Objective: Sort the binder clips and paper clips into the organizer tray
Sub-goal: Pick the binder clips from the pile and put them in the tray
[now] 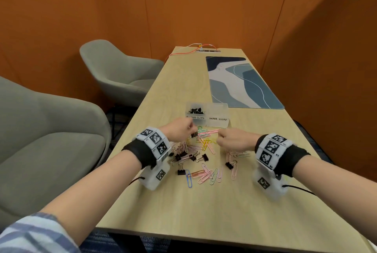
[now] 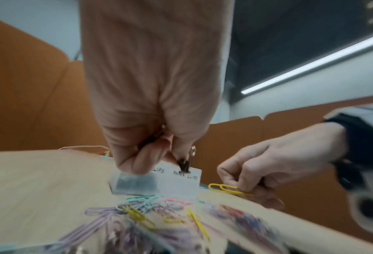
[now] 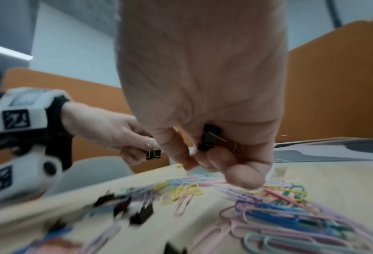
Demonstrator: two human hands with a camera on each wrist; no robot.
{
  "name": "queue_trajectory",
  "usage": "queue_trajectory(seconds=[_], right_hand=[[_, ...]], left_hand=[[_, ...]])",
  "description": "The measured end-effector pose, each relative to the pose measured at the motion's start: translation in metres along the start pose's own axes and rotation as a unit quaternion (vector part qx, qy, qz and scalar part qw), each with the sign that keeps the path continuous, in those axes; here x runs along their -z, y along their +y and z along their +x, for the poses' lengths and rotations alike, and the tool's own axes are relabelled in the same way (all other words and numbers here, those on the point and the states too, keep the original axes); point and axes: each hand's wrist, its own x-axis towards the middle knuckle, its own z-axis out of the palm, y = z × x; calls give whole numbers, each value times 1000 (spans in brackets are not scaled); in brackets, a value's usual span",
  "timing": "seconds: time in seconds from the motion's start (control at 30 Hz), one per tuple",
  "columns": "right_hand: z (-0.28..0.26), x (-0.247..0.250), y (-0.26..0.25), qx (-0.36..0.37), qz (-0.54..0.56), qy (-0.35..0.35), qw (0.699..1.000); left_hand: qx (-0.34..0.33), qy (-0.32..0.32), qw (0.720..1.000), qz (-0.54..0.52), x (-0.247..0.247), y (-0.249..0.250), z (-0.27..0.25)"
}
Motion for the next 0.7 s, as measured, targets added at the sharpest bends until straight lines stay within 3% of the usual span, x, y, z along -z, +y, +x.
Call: queue_trajectory(seconds=[0.13, 0.33, 0.7], right_hand=[[9, 13, 15, -42, 196, 20, 979], [10, 3, 28, -29, 221, 11, 975], [4, 0, 27, -19, 205, -70, 976]], left_hand=[[85, 100, 980, -146, 10, -9, 25], [92, 239, 960, -118, 24, -12, 59], [120, 145, 979, -79, 27, -3, 89]])
